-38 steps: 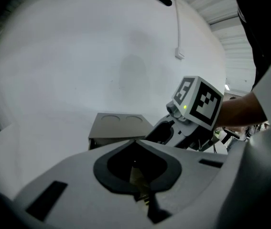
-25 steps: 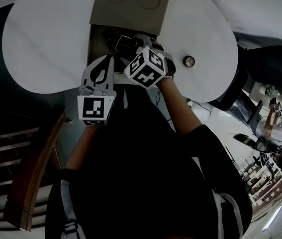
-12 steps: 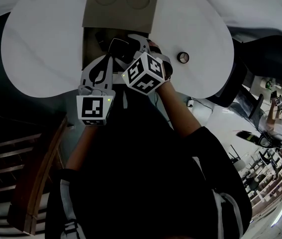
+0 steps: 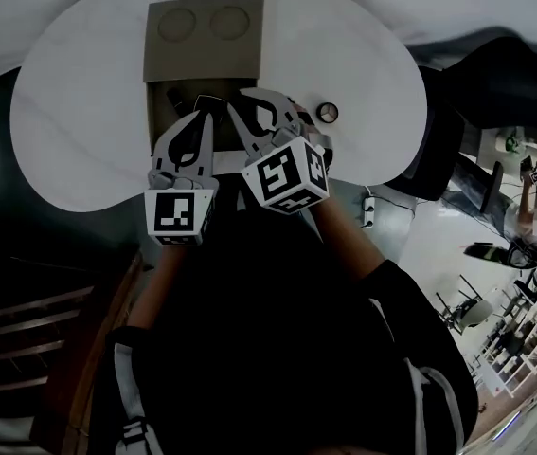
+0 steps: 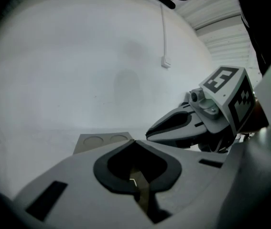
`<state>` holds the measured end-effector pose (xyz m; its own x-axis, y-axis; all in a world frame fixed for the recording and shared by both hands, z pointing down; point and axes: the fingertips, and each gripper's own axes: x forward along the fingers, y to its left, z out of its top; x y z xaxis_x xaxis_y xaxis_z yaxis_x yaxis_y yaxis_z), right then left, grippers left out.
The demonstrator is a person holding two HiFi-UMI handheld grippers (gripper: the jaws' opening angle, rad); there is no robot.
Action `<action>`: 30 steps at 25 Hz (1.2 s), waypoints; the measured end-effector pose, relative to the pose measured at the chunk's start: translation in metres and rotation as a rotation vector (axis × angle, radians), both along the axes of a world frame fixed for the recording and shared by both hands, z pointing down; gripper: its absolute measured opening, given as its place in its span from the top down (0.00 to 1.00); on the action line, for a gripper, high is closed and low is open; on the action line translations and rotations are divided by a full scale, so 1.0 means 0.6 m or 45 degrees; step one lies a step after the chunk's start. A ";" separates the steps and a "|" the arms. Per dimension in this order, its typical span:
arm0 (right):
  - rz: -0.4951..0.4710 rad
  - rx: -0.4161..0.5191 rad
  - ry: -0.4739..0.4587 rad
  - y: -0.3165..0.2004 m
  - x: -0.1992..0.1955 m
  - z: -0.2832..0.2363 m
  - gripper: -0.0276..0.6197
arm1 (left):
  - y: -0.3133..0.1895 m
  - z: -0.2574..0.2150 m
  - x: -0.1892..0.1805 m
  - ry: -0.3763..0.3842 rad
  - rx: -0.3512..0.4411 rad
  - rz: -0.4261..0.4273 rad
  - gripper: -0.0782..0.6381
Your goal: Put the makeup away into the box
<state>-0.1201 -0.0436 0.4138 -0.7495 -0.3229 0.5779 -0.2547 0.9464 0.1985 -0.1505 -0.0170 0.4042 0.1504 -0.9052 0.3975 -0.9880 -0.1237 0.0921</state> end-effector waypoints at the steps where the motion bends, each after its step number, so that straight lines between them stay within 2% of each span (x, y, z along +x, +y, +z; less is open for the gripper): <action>1: 0.023 0.013 -0.033 -0.003 0.006 -0.014 0.89 | -0.005 -0.010 0.003 -0.002 0.016 0.006 0.88; 9: 0.225 0.070 -0.326 -0.039 0.076 -0.107 0.92 | -0.032 -0.053 0.054 -0.015 0.086 0.119 0.88; 12: 0.319 0.101 -0.388 -0.052 0.115 -0.130 0.92 | -0.045 -0.069 0.074 -0.029 0.116 0.163 0.88; 17: 0.457 0.132 -0.431 -0.068 0.181 -0.148 0.92 | -0.071 -0.076 0.109 -0.037 0.127 0.236 0.88; 19: 0.511 0.136 -0.411 -0.076 0.212 -0.148 0.92 | -0.082 -0.079 0.125 -0.031 0.145 0.260 0.88; 24: 0.599 0.232 -0.382 -0.100 0.279 -0.149 0.92 | -0.106 -0.075 0.172 -0.028 0.140 0.342 0.88; 26: 0.651 0.203 -0.396 -0.103 0.299 -0.143 0.92 | -0.113 -0.073 0.189 -0.027 0.143 0.367 0.88; 28: 0.728 0.120 -0.429 -0.104 0.315 -0.136 0.92 | -0.120 -0.070 0.202 -0.029 0.134 0.390 0.88; 30: 0.753 0.114 -0.468 -0.109 0.328 -0.131 0.92 | -0.127 -0.064 0.213 -0.033 0.116 0.411 0.88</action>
<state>0.0768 -0.1092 0.3352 -0.5751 -0.7711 0.2731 -0.7872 0.6125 0.0717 -0.0224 -0.0931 0.3660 0.4263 -0.8442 0.3248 -0.8982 -0.4375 0.0419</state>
